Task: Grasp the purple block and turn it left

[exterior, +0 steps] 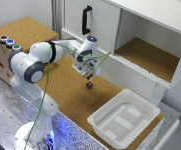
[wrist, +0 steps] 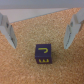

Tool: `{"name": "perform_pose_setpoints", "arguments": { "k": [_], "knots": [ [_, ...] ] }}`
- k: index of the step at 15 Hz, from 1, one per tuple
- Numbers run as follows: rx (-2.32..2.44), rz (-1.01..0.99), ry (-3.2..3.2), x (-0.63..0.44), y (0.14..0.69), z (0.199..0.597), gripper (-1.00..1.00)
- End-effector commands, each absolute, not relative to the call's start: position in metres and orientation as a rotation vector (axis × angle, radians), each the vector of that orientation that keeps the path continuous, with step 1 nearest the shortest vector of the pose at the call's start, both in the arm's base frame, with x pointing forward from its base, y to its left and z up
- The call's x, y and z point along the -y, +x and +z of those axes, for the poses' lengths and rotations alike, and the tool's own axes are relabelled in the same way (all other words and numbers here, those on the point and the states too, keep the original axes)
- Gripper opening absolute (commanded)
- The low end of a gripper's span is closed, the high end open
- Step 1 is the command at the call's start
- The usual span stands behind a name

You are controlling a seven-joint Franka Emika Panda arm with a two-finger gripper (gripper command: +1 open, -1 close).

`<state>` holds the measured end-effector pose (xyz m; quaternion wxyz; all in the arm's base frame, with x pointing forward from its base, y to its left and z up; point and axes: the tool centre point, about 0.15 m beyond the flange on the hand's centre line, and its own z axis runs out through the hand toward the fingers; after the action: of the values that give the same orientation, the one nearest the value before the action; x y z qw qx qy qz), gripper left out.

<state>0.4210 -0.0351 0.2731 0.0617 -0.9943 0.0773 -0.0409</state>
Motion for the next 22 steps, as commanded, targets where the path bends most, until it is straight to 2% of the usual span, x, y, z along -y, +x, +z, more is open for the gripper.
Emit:
{"name": "perform_pose_setpoints", "arguments": {
  "k": [1, 11, 12, 22],
  "knots": [
    [-0.3, -0.187, -3.054, 0.035, 0.43, 0.23, 1.0],
    [-0.229, -0.13, -3.132, 0.026, 0.433, 0.208, 1.0],
    [-0.226, -0.135, -3.136, 0.026, 0.436, 0.208, -1.0],
    [-0.152, -0.096, -3.169, 0.033, 0.45, 0.195, -1.0]
  ]
}}
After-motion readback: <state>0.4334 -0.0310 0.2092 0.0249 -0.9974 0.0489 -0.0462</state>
